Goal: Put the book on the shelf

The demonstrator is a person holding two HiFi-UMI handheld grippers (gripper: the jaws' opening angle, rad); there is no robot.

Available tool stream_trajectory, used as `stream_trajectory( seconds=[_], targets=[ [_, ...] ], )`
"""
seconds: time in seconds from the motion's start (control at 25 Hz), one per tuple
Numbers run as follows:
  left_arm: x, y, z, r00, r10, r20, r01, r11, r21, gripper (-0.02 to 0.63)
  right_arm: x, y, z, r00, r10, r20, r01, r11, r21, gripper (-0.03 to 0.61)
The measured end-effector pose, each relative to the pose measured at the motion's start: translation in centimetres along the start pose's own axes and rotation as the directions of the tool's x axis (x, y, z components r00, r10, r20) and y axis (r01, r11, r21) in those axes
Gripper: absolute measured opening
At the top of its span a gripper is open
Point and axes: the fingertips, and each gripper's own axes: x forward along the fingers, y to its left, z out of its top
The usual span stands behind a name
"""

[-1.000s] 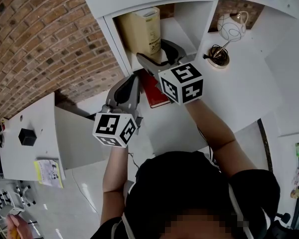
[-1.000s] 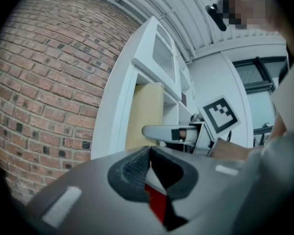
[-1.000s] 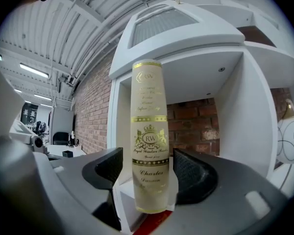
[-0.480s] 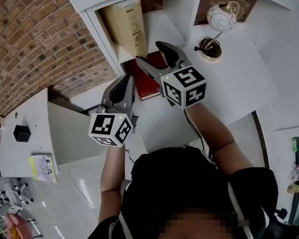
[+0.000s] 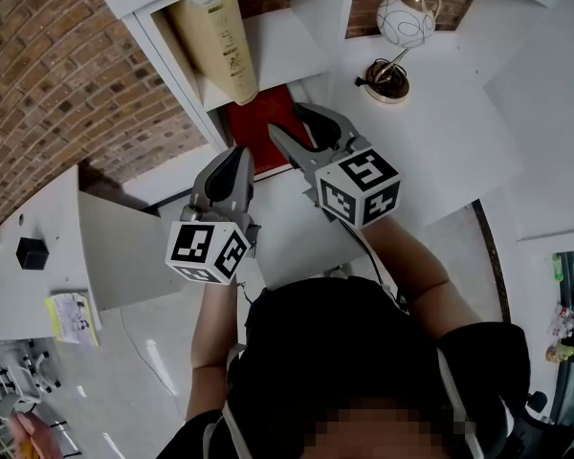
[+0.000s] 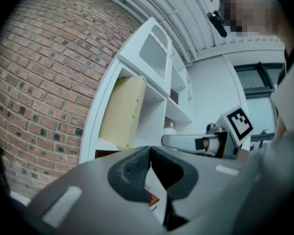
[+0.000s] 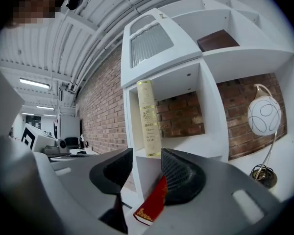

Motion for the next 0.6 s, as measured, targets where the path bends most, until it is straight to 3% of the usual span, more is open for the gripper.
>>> stream_trajectory(
  seconds=[0.6],
  targets=[
    [-0.6,-4.0,-3.7,0.999,0.004,-0.048,-0.006,0.999,-0.049,0.005,-5.9,0.5,-4.2,0.998,0.005,-0.062,0.0,0.998,0.067,0.05]
  ],
)
